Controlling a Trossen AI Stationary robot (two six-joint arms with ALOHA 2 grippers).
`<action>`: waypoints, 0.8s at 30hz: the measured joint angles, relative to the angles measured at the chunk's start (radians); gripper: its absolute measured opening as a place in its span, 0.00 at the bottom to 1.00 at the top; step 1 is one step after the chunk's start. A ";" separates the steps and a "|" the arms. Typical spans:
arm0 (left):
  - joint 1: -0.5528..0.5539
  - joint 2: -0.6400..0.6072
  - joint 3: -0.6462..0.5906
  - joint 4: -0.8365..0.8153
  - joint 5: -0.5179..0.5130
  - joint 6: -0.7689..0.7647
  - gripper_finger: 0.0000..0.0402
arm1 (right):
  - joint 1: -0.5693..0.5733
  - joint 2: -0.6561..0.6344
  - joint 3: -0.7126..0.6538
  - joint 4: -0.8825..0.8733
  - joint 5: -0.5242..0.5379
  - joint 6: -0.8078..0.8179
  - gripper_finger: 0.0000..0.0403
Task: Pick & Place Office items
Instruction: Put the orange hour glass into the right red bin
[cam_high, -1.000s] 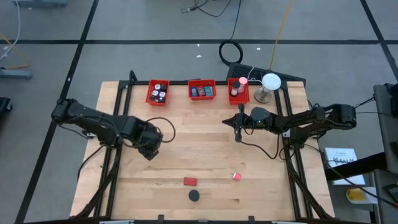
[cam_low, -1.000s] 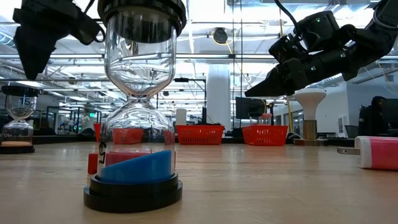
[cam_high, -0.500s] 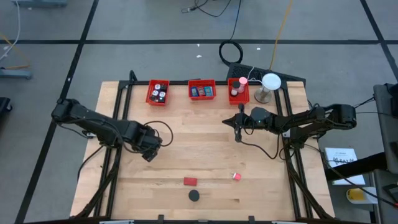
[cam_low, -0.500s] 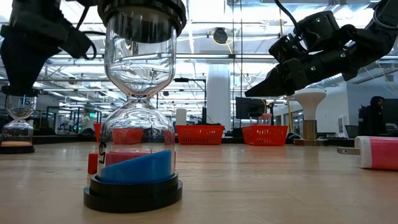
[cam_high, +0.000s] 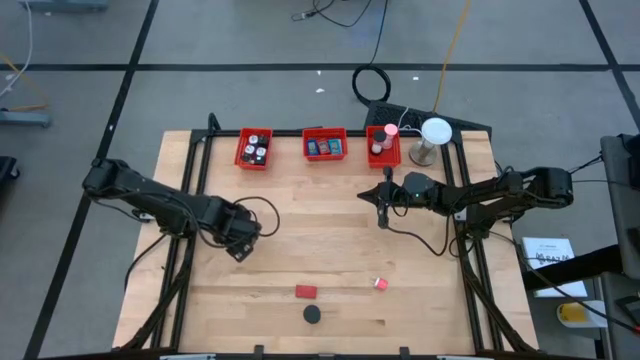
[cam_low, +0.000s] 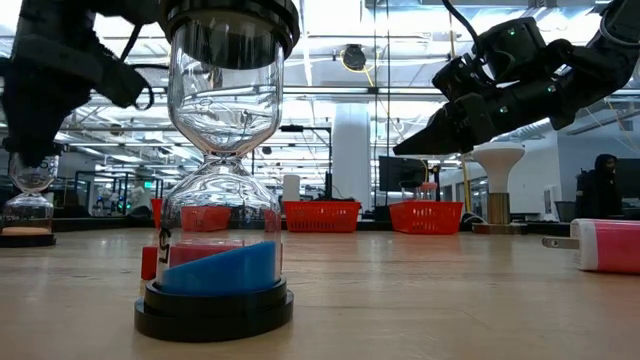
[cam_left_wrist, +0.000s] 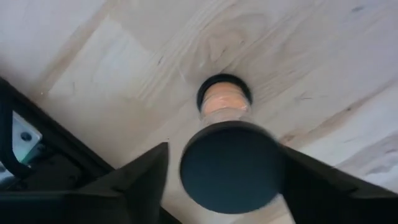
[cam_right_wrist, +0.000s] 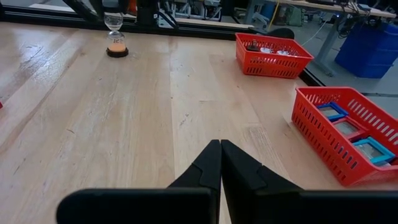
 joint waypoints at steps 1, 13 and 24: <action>0.003 0.000 0.010 0.000 -0.007 0.013 0.64 | 0.000 0.000 0.000 0.002 0.000 -0.002 0.01; 0.239 0.030 0.303 0.119 -0.068 0.409 0.53 | 0.000 0.000 0.000 0.005 0.003 0.004 0.01; 0.431 0.389 0.638 0.255 -0.073 0.987 0.53 | 0.000 0.000 0.000 0.004 0.003 0.005 0.01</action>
